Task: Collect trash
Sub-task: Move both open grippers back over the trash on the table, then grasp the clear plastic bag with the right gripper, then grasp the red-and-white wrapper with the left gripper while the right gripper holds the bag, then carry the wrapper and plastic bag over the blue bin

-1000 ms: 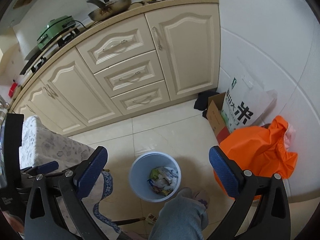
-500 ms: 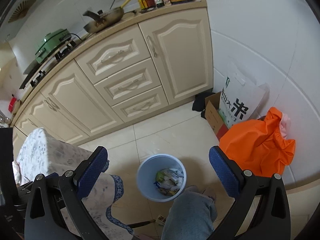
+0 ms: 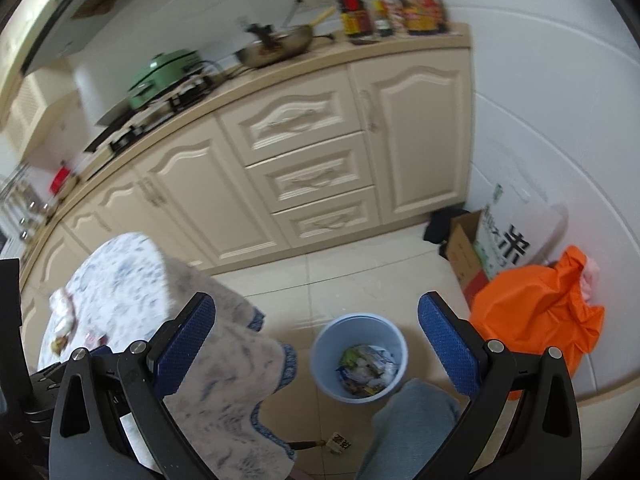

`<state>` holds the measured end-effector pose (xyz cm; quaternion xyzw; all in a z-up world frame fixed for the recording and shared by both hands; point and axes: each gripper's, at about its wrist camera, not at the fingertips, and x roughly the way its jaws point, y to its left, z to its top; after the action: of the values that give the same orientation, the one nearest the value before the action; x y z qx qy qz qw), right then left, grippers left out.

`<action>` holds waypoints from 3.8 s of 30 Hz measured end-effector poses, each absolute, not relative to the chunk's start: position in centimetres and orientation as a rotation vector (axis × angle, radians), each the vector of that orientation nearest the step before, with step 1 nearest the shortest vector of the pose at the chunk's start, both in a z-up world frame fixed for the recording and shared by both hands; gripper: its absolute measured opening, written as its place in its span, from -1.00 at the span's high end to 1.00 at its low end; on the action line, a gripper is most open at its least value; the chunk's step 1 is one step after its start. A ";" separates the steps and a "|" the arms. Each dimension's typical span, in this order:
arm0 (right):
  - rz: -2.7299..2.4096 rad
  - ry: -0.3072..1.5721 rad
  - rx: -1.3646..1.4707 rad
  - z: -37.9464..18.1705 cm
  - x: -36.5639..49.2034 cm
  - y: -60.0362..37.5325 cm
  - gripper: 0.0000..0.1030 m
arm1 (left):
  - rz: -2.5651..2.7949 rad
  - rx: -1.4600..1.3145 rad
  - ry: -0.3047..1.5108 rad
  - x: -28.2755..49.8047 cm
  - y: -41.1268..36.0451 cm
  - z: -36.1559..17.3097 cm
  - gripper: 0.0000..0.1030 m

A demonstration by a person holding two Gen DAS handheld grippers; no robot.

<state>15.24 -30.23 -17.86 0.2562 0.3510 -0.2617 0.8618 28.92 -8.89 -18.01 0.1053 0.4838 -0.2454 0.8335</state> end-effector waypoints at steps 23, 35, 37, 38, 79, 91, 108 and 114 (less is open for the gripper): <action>-0.052 0.828 0.267 -16.9 28.8 -10.9 -0.99 | -0.115 -0.064 1.041 31.9 15.0 -15.1 -0.74; 0.076 0.952 0.148 -20.2 40.9 -2.7 -0.99 | 0.035 -0.164 1.052 39.5 23.2 -17.0 -0.75; 0.081 0.964 0.136 -20.7 42.7 -1.7 -0.99 | 0.036 -0.174 1.052 41.1 23.8 -17.4 -0.75; 0.079 0.972 0.128 -21.0 43.8 -1.2 -0.99 | 0.038 -0.175 1.052 41.8 24.0 -17.5 -0.75; 0.138 0.928 0.125 -21.0 45.9 -5.0 0.41 | -0.112 -0.097 1.044 42.7 16.1 -17.4 -0.75; -0.128 0.843 0.203 -20.4 37.5 -16.1 0.40 | -0.240 0.011 1.115 40.9 5.1 -18.9 -0.76; -0.151 0.870 0.293 -22.4 33.9 -22.4 0.40 | -0.148 0.041 1.103 40.2 -1.7 -21.4 0.55; -0.176 0.870 0.315 -22.7 32.7 -23.9 0.40 | -0.195 0.095 1.102 39.3 -4.0 -20.9 0.55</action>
<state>32.66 -23.86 -22.67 0.1516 0.4192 -0.0847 0.8911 39.32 -4.03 -20.87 0.0449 0.5226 -0.0926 0.8463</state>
